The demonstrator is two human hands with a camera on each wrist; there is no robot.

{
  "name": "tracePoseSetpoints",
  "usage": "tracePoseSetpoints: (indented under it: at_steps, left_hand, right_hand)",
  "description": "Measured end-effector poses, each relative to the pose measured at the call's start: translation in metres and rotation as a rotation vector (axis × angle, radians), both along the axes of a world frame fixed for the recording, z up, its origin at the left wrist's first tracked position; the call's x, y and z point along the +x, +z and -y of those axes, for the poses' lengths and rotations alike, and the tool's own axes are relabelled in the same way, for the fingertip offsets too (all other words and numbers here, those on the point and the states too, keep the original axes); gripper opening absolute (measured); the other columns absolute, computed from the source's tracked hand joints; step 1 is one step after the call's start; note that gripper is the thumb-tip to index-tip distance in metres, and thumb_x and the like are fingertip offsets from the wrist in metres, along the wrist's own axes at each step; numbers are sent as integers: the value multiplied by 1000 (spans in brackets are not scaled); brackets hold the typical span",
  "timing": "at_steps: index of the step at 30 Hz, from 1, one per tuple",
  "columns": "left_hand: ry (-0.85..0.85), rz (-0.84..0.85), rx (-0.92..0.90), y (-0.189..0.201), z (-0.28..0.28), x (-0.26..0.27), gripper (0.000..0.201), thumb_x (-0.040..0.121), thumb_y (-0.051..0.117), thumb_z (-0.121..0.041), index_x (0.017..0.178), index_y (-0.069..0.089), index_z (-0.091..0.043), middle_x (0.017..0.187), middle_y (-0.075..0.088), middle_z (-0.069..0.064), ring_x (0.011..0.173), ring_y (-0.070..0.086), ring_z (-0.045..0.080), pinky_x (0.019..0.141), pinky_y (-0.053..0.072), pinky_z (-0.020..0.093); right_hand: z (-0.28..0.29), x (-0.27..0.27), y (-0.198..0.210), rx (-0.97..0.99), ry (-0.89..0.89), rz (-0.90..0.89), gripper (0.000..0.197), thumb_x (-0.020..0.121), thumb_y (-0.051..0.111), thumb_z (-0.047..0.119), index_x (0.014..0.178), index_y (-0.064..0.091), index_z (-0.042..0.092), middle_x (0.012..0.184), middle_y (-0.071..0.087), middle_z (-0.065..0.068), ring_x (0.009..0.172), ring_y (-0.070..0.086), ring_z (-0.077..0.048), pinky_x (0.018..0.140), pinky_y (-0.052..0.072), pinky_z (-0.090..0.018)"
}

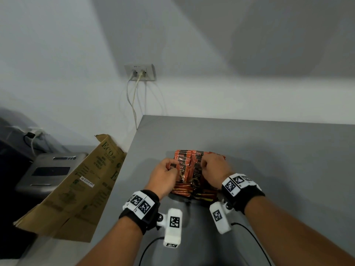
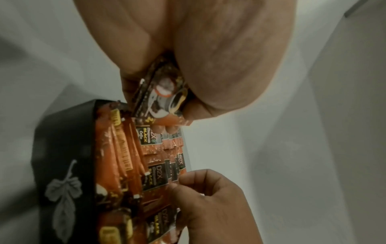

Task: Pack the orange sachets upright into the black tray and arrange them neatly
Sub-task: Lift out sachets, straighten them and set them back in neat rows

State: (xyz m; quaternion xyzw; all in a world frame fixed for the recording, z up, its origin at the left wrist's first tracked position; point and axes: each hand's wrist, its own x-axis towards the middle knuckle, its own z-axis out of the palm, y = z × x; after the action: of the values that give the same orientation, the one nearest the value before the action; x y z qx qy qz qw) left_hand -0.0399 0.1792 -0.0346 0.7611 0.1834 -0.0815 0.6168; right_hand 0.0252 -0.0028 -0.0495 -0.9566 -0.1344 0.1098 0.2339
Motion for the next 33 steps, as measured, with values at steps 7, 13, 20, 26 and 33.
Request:
tracePoseSetpoints:
  at_steps: [7, 13, 20, 26, 33]
  left_hand:
    - [-18, 109, -197, 3, 4, 5, 40, 81, 74, 12, 114, 59, -4, 86, 73, 15, 70, 72, 25, 74, 57, 40]
    - [35, 97, -231, -1, -1, 7, 47, 71, 84, 6, 107, 60, -12, 95, 72, 15, 78, 70, 25, 74, 58, 39]
    - [256, 5, -203, -7, -18, 6, 26, 96, 62, -9, 120, 53, -12, 86, 58, 6, 63, 55, 14, 68, 54, 36]
    - [248, -4, -170, -10, -23, 2, 22, 96, 60, -7, 115, 54, -16, 92, 58, 7, 68, 56, 17, 65, 52, 34]
    - [238, -48, -190, -8, -28, -6, 34, 89, 47, 9, 110, 56, -17, 88, 61, 10, 74, 60, 19, 63, 54, 35]
  right_hand:
    - [-13, -11, 44, 502, 45, -182, 16, 85, 71, 20, 100, 71, 25, 86, 75, 8, 81, 69, -4, 79, 53, -19]
    - [-20, -6, 47, 445, 75, -144, 11, 80, 74, 11, 83, 74, 21, 74, 71, 11, 67, 63, 4, 67, 46, -12]
    - [-18, 4, 25, 253, -91, -49, 16, 86, 65, 10, 81, 71, 25, 85, 69, 13, 76, 63, -2, 68, 47, -12]
    - [-37, 1, 10, 116, -11, -72, 18, 90, 61, 6, 91, 74, 18, 97, 64, 6, 94, 62, -12, 85, 46, -19]
    - [-54, 2, 3, -5, 65, -79, 17, 89, 66, 6, 99, 74, 17, 118, 67, -2, 110, 61, -18, 93, 51, -26]
